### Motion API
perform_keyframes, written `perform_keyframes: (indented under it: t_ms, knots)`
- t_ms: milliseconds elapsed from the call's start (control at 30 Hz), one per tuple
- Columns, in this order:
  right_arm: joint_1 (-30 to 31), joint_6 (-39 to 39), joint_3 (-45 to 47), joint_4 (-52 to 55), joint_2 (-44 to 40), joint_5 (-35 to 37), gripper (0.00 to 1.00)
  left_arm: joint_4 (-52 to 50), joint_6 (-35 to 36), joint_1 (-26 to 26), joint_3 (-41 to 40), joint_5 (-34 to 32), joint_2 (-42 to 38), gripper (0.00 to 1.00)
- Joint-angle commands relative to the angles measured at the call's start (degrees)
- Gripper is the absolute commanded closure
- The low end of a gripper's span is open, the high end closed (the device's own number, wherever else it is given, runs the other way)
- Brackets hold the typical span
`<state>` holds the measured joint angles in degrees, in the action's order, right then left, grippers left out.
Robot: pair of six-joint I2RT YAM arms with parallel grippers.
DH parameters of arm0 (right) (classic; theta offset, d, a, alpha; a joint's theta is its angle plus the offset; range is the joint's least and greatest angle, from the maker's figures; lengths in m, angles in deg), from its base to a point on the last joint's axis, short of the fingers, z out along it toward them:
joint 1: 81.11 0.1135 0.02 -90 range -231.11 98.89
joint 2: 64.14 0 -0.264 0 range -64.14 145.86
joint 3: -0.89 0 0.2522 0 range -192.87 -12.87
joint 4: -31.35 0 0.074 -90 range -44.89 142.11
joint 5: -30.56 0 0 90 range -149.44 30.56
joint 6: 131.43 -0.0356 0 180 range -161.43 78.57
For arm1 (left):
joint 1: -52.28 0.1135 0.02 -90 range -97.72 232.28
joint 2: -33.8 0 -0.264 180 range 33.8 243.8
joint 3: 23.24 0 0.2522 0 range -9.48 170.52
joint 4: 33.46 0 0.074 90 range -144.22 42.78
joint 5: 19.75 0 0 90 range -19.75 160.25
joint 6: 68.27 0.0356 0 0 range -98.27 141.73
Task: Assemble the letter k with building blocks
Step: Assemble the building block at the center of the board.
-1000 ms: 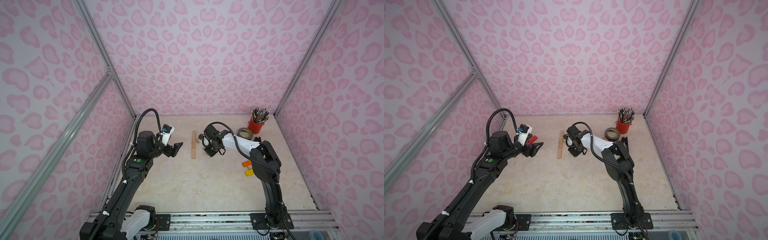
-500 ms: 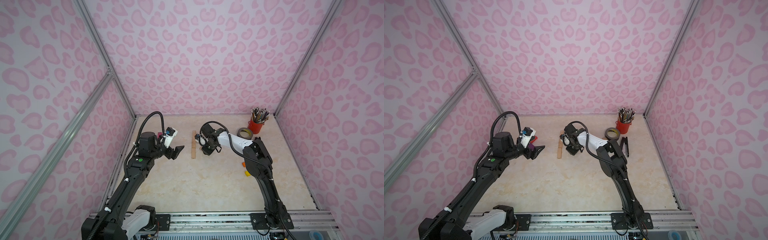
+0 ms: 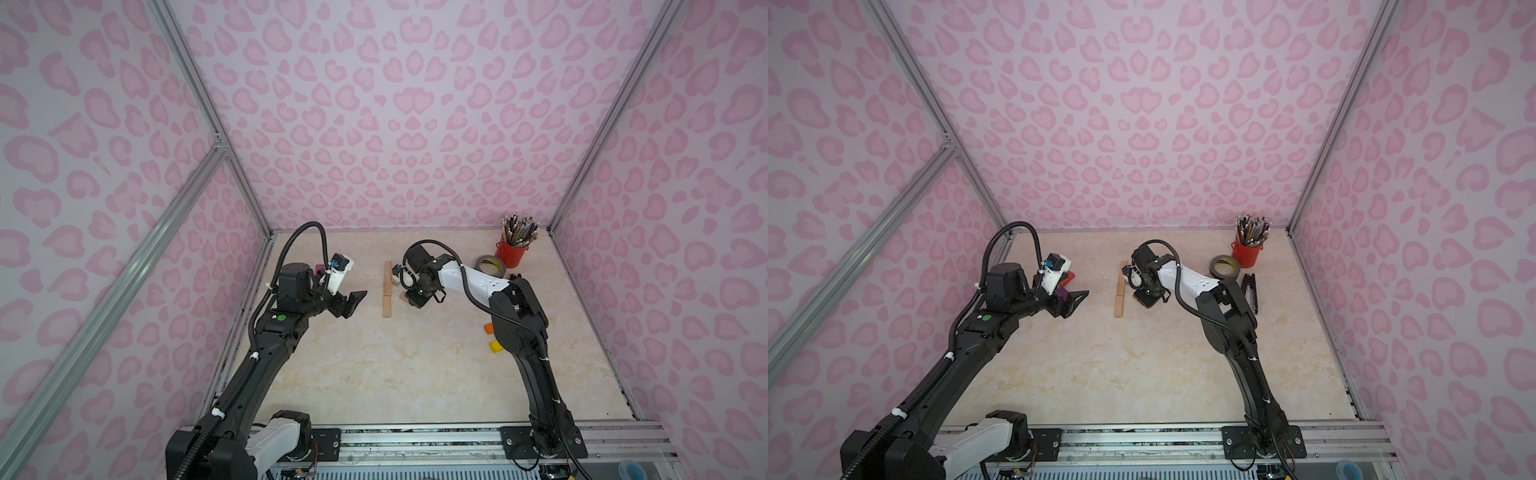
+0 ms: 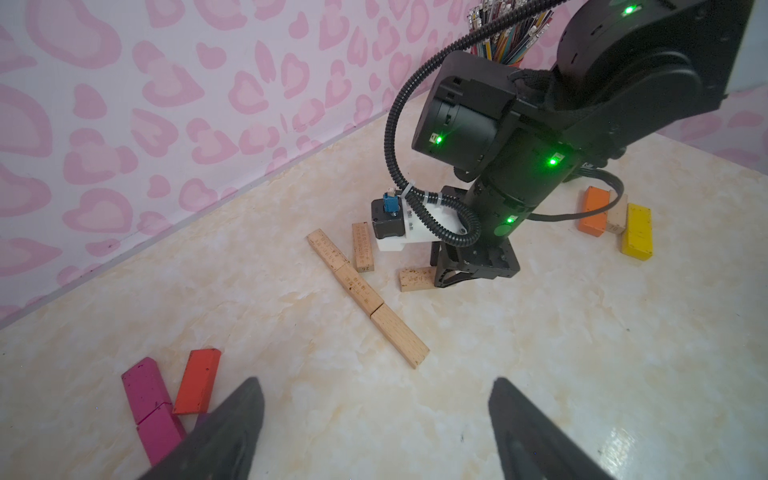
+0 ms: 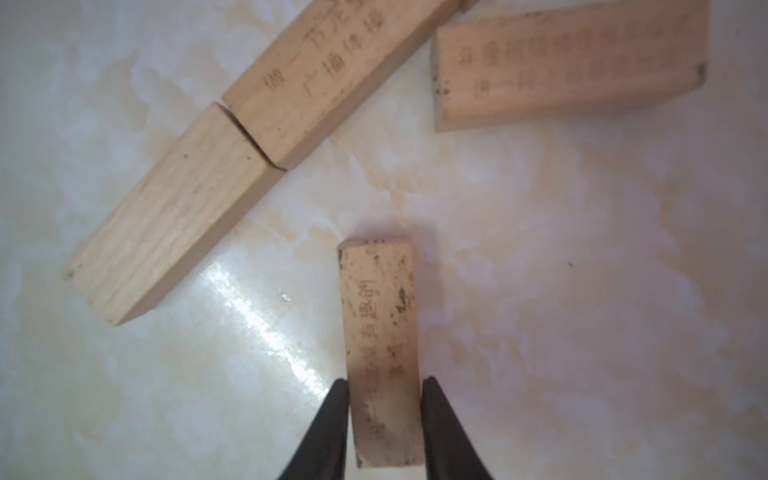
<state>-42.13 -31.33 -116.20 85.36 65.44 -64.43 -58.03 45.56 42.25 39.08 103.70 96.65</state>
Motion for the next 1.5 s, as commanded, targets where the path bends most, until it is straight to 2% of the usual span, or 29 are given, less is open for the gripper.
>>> perform_keyframes:
  t_ms: [0,500,1467]
  knots:
    - [0.05,-0.53,0.66,0.01,0.63,-1.37,0.7,0.88,-0.02,0.01,0.65,0.24,0.08,0.13]
    - [0.08,-3.22,-2.72,-0.76,3.51,-0.89,0.73,0.7,-0.19,0.0,0.75,-0.32,0.08,0.13]
    - [0.05,-4.61,-7.41,-0.69,6.67,-2.98,0.72,0.61,-0.28,0.0,0.74,-1.02,0.17,0.13]
